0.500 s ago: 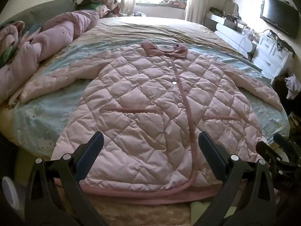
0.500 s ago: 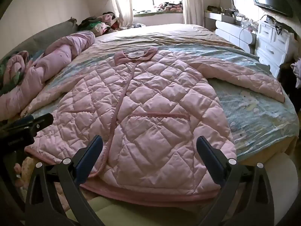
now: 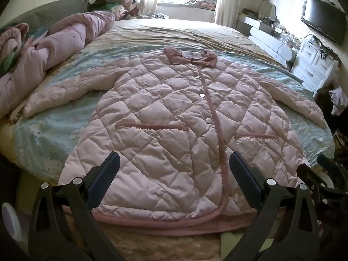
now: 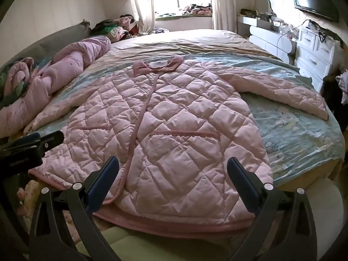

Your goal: Fold large clothes

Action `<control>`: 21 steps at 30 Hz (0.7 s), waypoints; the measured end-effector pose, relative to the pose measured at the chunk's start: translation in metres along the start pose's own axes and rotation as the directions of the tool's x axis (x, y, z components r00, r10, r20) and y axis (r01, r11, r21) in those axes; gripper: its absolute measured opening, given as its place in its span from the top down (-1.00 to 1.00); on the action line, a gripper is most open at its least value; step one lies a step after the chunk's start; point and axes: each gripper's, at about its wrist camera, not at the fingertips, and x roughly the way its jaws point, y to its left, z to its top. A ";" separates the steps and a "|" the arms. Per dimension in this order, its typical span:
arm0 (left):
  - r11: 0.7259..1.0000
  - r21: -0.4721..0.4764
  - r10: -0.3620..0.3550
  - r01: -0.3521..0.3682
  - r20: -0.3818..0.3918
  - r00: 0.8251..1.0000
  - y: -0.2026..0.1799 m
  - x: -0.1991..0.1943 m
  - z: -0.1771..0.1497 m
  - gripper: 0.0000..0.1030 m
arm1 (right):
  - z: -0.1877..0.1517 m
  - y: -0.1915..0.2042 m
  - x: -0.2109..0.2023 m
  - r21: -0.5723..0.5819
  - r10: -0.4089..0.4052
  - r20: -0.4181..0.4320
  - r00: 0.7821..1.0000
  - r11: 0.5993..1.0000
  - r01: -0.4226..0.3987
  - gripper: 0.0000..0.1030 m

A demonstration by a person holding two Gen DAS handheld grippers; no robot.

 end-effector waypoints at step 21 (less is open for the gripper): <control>1.000 -0.004 0.000 0.000 0.004 1.000 0.000 0.000 0.000 -0.83 | 0.002 -0.001 -0.004 0.004 0.000 0.012 1.000 1.000 -0.001 -0.92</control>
